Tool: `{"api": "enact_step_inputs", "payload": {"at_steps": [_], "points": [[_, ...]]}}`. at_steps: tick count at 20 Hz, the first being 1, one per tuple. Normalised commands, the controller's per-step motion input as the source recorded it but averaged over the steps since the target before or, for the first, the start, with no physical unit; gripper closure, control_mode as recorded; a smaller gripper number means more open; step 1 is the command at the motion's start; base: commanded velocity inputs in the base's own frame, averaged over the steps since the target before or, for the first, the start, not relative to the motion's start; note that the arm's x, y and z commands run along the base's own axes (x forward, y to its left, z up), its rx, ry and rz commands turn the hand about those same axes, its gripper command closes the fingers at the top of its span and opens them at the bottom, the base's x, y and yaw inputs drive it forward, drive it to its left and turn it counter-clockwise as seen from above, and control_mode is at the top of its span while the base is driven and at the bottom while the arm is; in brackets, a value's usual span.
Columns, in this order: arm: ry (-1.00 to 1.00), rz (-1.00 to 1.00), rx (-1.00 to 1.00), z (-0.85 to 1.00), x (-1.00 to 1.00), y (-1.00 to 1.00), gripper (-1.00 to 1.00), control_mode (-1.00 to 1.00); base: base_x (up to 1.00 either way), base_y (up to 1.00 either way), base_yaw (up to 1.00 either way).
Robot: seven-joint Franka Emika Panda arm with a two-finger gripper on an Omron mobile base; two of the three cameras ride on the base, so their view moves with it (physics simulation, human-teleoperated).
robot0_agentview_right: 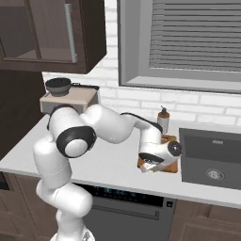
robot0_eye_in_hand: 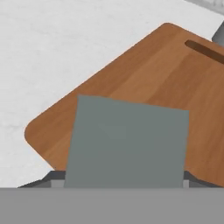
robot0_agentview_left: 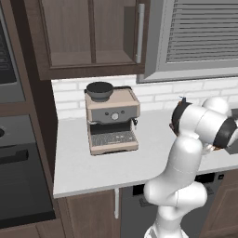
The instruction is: Pick up the sponge from the counter and clean the cutting board by briefly scrubbing or pressing down on the cutting board. Once finished, release the sponge.
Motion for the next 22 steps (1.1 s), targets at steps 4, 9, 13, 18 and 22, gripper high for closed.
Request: {"api": "enact_step_inputs", "payload": {"at_steps": [4, 9, 13, 18, 22], "points": [[-0.02, 0.18, -0.01, -0.04, -0.10, -0.72, 1.00, -1.00, 0.00, 0.00, 0.00], [0.00, 0.03, 0.00, 0.00, 0.74, -0.53, 1.00, -1.00, 0.00, 0.00, 0.00], [0.02, 0.04, 0.00, 0.00, 0.95, -0.24, 1.00, -1.00, 0.00, 0.00, 0.00], [0.00, 0.06, 0.00, -0.01, 0.33, -0.16, 1.00, -1.00, 0.00, 0.00, 0.00], [0.00, 0.06, 0.00, -0.09, 0.00, -0.22, 1.00, -1.00, 0.00, 0.00, 0.00]]}}
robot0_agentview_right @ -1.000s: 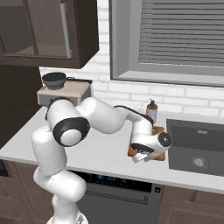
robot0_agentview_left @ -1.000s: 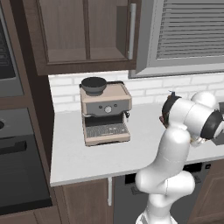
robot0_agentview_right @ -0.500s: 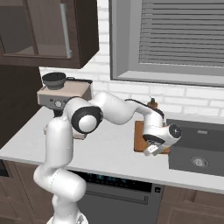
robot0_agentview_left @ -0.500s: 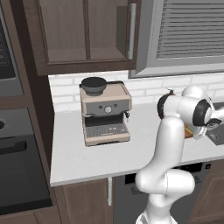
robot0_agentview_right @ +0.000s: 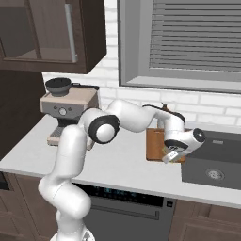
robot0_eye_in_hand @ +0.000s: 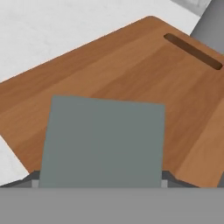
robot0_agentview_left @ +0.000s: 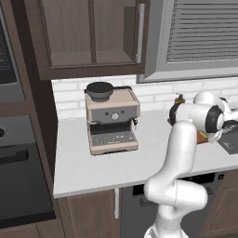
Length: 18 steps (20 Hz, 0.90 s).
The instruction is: Pick up the sponge from the counter and clean the cutting board by briefly scrubbing or pressing down on the cutting board. Once finished, release the sponge.
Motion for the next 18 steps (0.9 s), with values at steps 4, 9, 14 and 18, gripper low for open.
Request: {"api": "enact_step_inputs", "payload": {"at_steps": [4, 9, 14, 18], "points": [[0.00, 0.08, 0.00, -0.09, 0.07, -0.18, 1.00, -1.00, 0.00, 0.00, 0.00], [0.00, 0.03, 0.00, 0.00, 0.59, -0.01, 1.00, -1.00, 0.00, 0.00, 0.00], [0.00, 0.01, 0.00, 0.04, 0.61, 0.07, 1.00, -1.00, 0.00, 0.00, 0.00], [0.00, 0.07, 0.00, 0.02, 0.54, 0.11, 1.00, -1.00, 0.00, 0.00, 0.00]]}}
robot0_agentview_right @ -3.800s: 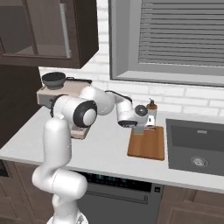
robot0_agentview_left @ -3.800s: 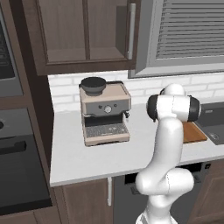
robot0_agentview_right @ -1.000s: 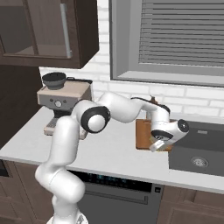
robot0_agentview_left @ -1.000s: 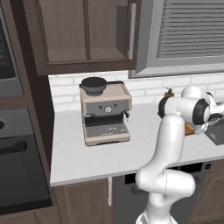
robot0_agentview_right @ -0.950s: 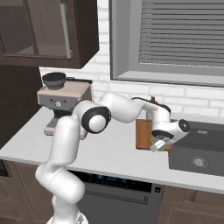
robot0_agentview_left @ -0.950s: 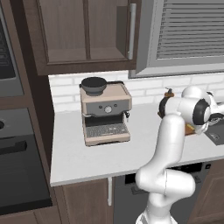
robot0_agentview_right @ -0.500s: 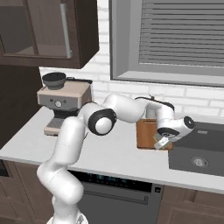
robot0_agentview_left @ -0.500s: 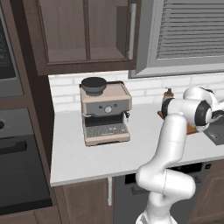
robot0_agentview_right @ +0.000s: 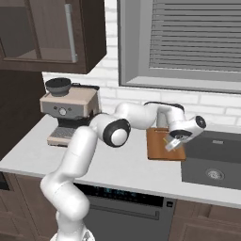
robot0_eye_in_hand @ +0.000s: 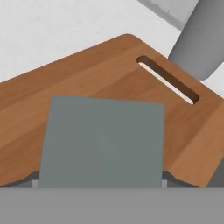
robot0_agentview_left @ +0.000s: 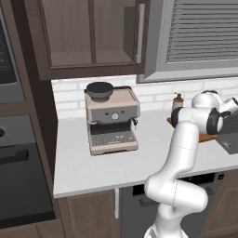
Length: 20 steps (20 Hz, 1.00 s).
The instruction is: Pick up the sponge from the counter and clean the cutting board by briefly scrubbing or pressing down on the cutting board. Once finished, release the sponge.
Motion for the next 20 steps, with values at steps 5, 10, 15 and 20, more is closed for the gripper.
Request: {"api": "enact_step_inputs", "payload": {"at_steps": [5, 10, 15, 20], "points": [[0.00, 0.05, 0.00, 0.00, 0.63, 0.07, 1.00, -1.00, 0.00, 0.00, 0.00], [0.00, 0.03, 0.00, 0.00, 0.74, 0.00, 1.00, -1.00, 0.00, 0.00, 0.00], [0.00, 0.05, 0.00, -0.02, 0.36, 0.00, 1.00, -1.00, 0.00, 0.00, 0.00], [0.00, 0.16, 0.00, -0.19, -0.85, 0.00, 1.00, -1.00, 0.00, 0.00, 0.00]]}}
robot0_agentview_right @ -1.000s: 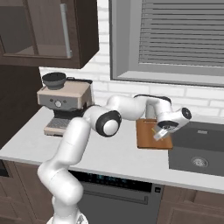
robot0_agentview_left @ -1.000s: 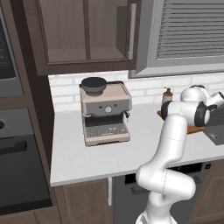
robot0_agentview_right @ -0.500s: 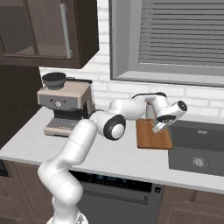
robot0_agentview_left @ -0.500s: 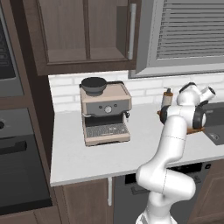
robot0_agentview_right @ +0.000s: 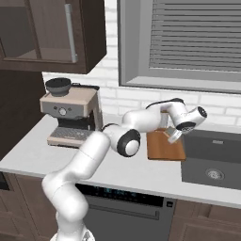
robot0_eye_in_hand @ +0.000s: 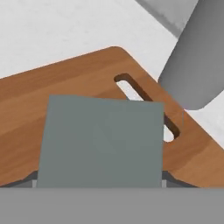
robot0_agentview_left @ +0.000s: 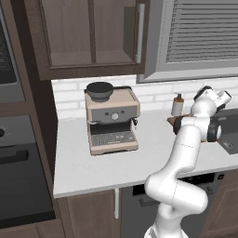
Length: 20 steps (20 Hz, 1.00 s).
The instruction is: Pick up the sponge from the counter and clean the cutting board by briefly scrubbing or pressing down on the cutting board. Once finished, release the sponge.
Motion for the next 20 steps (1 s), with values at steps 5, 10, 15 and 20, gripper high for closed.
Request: {"api": "enact_step_inputs", "payload": {"at_steps": [5, 10, 15, 20], "points": [[0.00, 0.35, 0.00, -0.12, -1.00, 0.04, 1.00, -1.00, 0.00, 0.00, 0.00], [0.00, 0.53, -0.15, -0.05, -0.92, 0.72, 1.00, -1.00, 0.00, 0.00, 0.00], [-0.07, 0.14, -0.31, -0.01, -0.91, 1.00, 1.00, -1.00, 0.00, 0.00, 0.00], [-0.27, -0.06, -0.24, 0.00, -0.99, 1.00, 1.00, -1.00, 0.00, 0.00, 0.00]]}}
